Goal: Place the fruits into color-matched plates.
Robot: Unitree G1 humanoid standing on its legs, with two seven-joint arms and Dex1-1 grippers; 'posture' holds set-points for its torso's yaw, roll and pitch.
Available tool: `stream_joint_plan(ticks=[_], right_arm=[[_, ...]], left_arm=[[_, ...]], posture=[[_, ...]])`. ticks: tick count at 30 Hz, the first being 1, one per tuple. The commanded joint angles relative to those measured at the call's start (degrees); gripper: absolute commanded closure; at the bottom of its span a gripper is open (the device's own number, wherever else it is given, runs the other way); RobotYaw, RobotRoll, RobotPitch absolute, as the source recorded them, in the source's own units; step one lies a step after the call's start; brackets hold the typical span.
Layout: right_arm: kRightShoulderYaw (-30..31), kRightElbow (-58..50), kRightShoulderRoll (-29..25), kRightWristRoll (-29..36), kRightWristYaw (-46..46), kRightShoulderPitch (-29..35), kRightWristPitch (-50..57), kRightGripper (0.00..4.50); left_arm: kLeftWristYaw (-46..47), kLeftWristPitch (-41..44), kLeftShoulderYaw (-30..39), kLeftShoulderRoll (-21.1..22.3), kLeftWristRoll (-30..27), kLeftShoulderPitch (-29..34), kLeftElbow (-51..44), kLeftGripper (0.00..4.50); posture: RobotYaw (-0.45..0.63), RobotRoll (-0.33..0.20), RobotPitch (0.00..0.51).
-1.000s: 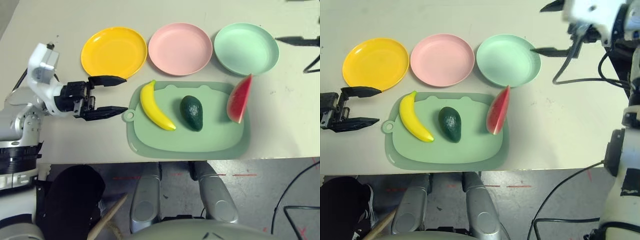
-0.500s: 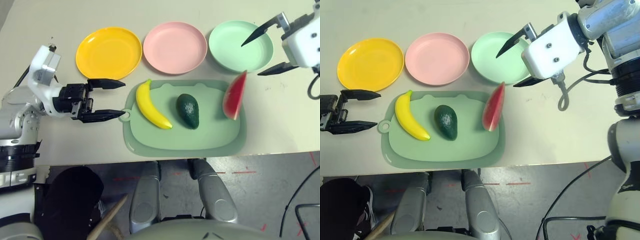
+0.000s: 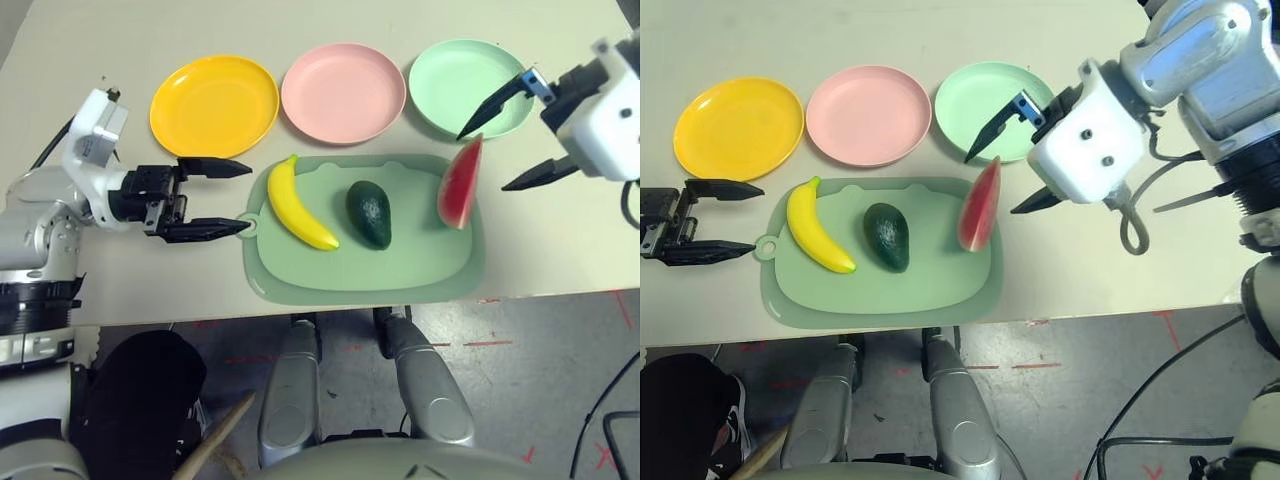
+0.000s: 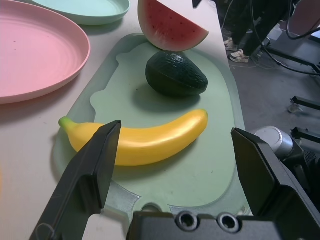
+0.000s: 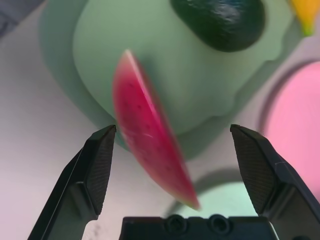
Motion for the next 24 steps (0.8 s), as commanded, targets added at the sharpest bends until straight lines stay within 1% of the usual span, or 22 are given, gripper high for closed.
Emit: stream_joint_plan(ticks=[1, 8, 24], right_arm=[[-2.08, -1.32, 0.59, -2.50, 0.52, 1.85, 0.30, 0.00], [-7.39, 2.66, 6.27, -9.59, 0.52, 4.54, -1.46, 0.00], [-10.39, 4.37, 10.22, -17.72, 0.52, 8.13, -0.54, 0.00]], left_arm=[[-0.67, -0.43, -0.58, 0.95, 0.87, 0.68, 0.11, 0.02], [-0.19, -0.14, -0.12, 0.42, 0.84, 0.54, -0.84, 0.02], [0.40, 0.32, -0.55, 0.44, 1.34, -0.06, -1.60, 0.02]], posture=[[-0.05, 0.000, 0.410], [-0.03, 0.000, 0.403], [-0.02, 0.000, 0.407]])
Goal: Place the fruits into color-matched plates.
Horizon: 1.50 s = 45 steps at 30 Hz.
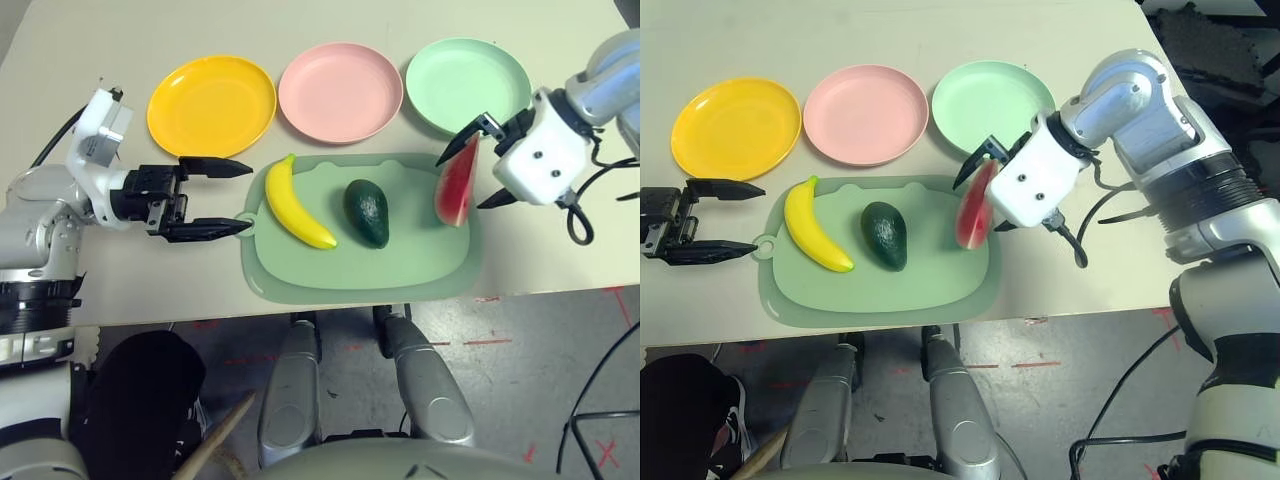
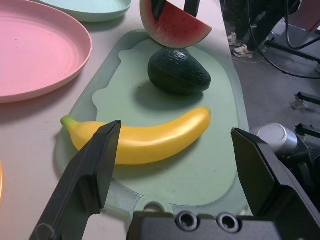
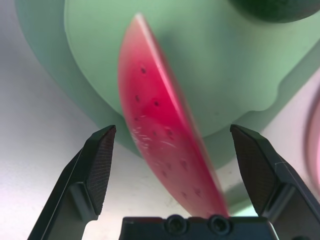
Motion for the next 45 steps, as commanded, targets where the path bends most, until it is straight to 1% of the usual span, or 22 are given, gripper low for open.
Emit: stream_joint_plan(ticks=[1, 4, 18, 20, 21, 23, 26, 27, 34, 40, 45], right_arm=[[-1.64, 0.20, 1.36, -2.72, 0.47, 0.71, 0.09, 0.00], [-2.53, 2.17, 2.67, -4.96, 0.47, 0.26, -0.59, 0.00], [-3.92, 4.18, 4.70, -8.75, 0.47, 0.61, -0.97, 0.00], [-4.45, 4.72, 5.20, -9.03, 0.47, 0.54, -1.37, 0.30], [-4.59, 4.91, 5.32, -9.15, 0.47, 0.53, -1.54, 0.37], [-4.66, 4.95, 5.31, -9.17, 0.47, 0.56, -1.51, 1.01], [-4.78, 4.43, 5.14, -8.86, 0.47, 0.64, -1.00, 2.16], [-4.83, 4.21, 5.05, -8.78, 0.47, 0.67, -0.78, 2.45], [-4.83, 2.58, 4.52, -7.78, 0.47, 0.98, 0.77, 2.45], [-2.95, -0.72, 2.68, -2.22, 0.47, -1.88, 7.55, 2.45], [0.33, -4.21, 0.35, 4.50, 0.47, -4.64, 14.89, 2.45]], left_arm=[[-0.22, 0.21, -0.58, 0.30, 0.32, 0.51, -1.29, 0.02], [-0.22, 0.32, -0.40, 0.54, 0.32, 0.66, -1.49, 0.02], [0.44, 0.77, 0.23, 1.02, 0.22, 1.66, -2.74, 0.02], [0.50, 0.68, 0.11, 0.91, 0.32, 1.65, -2.68, 0.00], [0.52, 0.56, 0.00, 0.82, 0.40, 1.64, -2.62, 0.00], [0.51, 0.38, -0.13, 0.69, 0.50, 1.61, -2.50, 0.00], [0.55, 0.19, -0.22, 0.59, 0.63, 1.41, -2.23, 0.00], [0.55, 0.14, -0.24, 0.59, 0.69, 1.31, -2.10, 0.00], [0.43, -0.14, -0.24, 0.68, 0.87, 1.03, -1.50, 0.00], [0.26, -0.47, -0.23, 0.80, 1.01, 0.89, -0.94, 0.00], [0.80, -0.42, 0.11, 0.55, 0.86, 0.20, -0.33, 0.00]], posture=[[-0.02, 0.000, 0.408], [-0.02, 0.000, 0.408], [-0.01, 0.000, 0.409], [-0.01, 0.000, 0.409], [-0.01, 0.000, 0.409], [-0.01, 0.000, 0.408], [-0.01, 0.000, 0.409], [-0.02, 0.000, 0.408], [-0.02, 0.000, 0.409], [-0.02, 0.000, 0.409], [-0.03, 0.000, 0.405]])
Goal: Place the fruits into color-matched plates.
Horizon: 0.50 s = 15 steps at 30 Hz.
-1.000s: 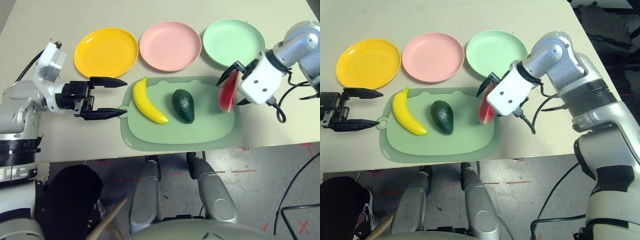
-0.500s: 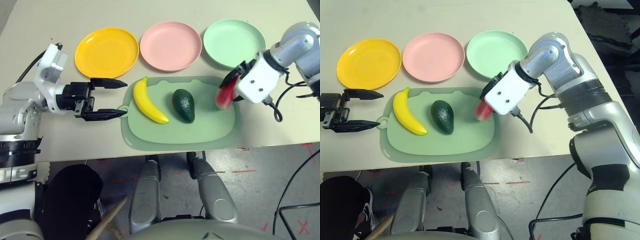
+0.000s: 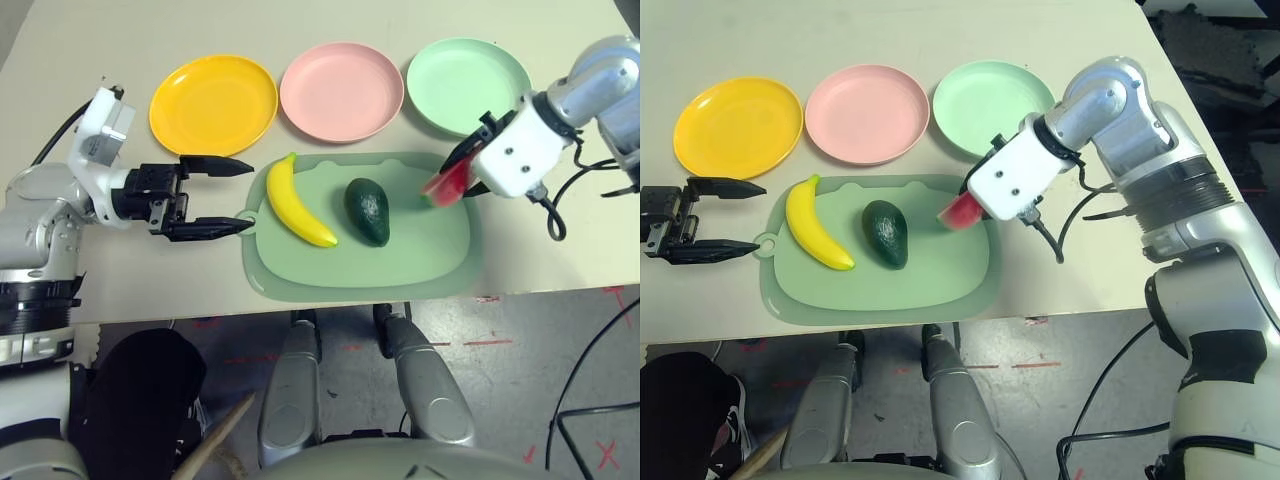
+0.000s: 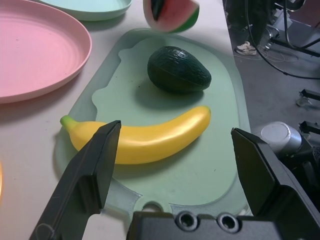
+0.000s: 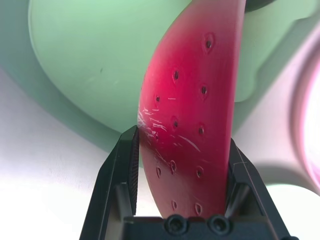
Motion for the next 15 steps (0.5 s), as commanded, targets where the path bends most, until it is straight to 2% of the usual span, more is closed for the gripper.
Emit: stream_joint_plan(ticks=[1, 4, 7, 12, 15], right_arm=[[2.39, -2.64, -0.94, 4.21, 0.47, -1.96, 3.92, 2.45], [1.40, -1.57, 0.86, 5.23, 0.47, -3.81, 6.44, 2.45], [-1.66, 2.05, 4.94, 4.58, 0.47, -5.67, 9.07, 2.45], [-7.44, 12.37, 13.37, -0.86, -1.05, -8.39, 9.77, 2.45], [-9.26, 21.53, 18.77, -6.24, -6.73, -11.39, 5.89, 2.45]], left_arm=[[0.15, -0.20, 0.21, 0.36, 0.33, -0.03, 0.32, 0.00], [1.05, 0.25, 0.76, 0.08, -0.23, 0.10, -0.22, 0.00], [2.10, 0.73, 1.37, -0.02, -0.88, 0.53, -0.98, 0.00], [5.82, 1.47, 1.49, -0.19, -0.10, 1.46, -2.55, 0.00], [9.50, 2.87, 0.78, -0.26, 0.81, 2.23, -5.04, 0.00]], posture=[[-0.03, 0.000, 0.404], [-0.03, 0.000, 0.403], [-0.03, 0.000, 0.403], [-0.02, 0.000, 0.398], [-0.01, 0.000, 0.396]])
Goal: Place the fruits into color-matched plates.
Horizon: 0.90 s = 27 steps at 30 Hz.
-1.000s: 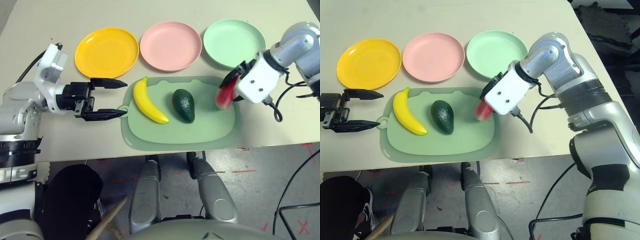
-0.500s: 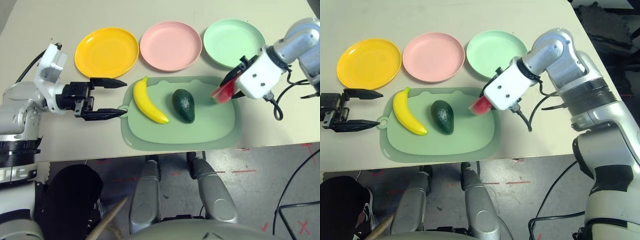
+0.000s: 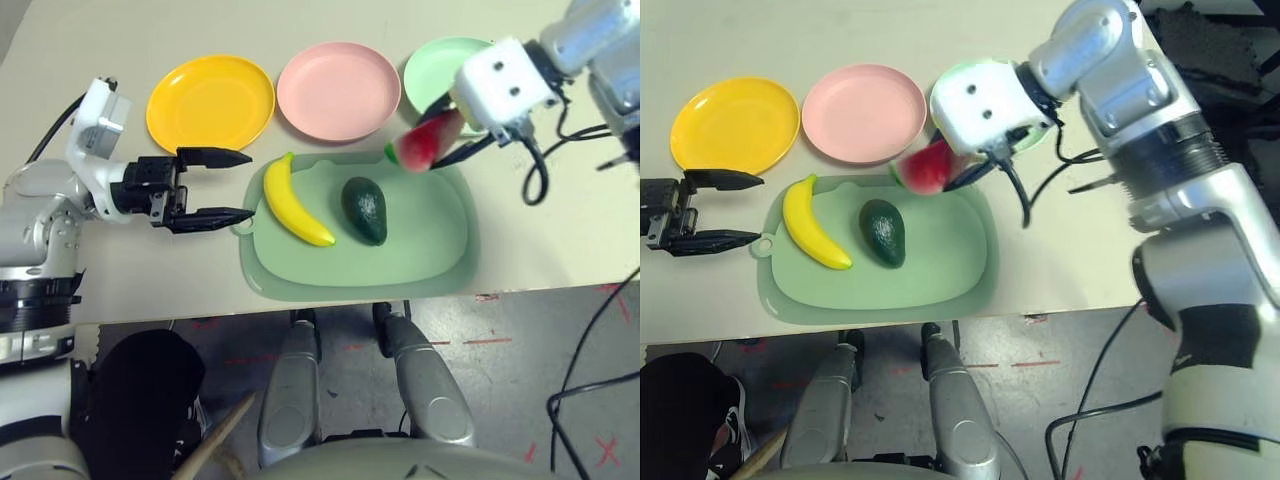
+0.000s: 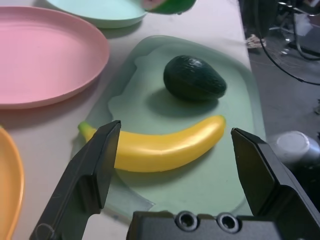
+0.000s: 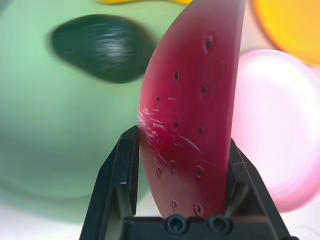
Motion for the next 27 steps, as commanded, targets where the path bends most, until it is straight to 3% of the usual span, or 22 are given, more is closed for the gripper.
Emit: stream_joint_plan(ticks=[1, 12, 18, 27], right_arm=[[-2.61, 8.47, 4.43, -5.54, -5.30, -3.20, -3.63, 2.45], [-5.18, 28.55, 16.88, -18.14, -25.09, -10.12, -7.79, 2.45], [-5.40, 32.98, 20.16, -23.02, -32.59, -9.59, -7.32, 2.45], [-5.42, 34.90, 22.41, -27.79, -36.94, -7.87, -6.64, 2.45]], left_arm=[[3.52, 1.63, -0.32, 0.11, 1.28, 1.60, -3.40, 0.00], [18.09, 3.55, -3.42, -1.12, 8.46, -2.22, -6.78, 0.00], [25.13, 7.25, -4.71, -3.79, 9.87, -4.98, -9.20, 0.00], [27.54, 8.99, -5.43, -5.56, 9.98, -5.10, -11.26, 0.00]], posture=[[-0.01, 0.000, 0.396], [0.01, 0.000, 0.390], [0.03, 0.000, 0.384], [0.04, 0.000, 0.376]])
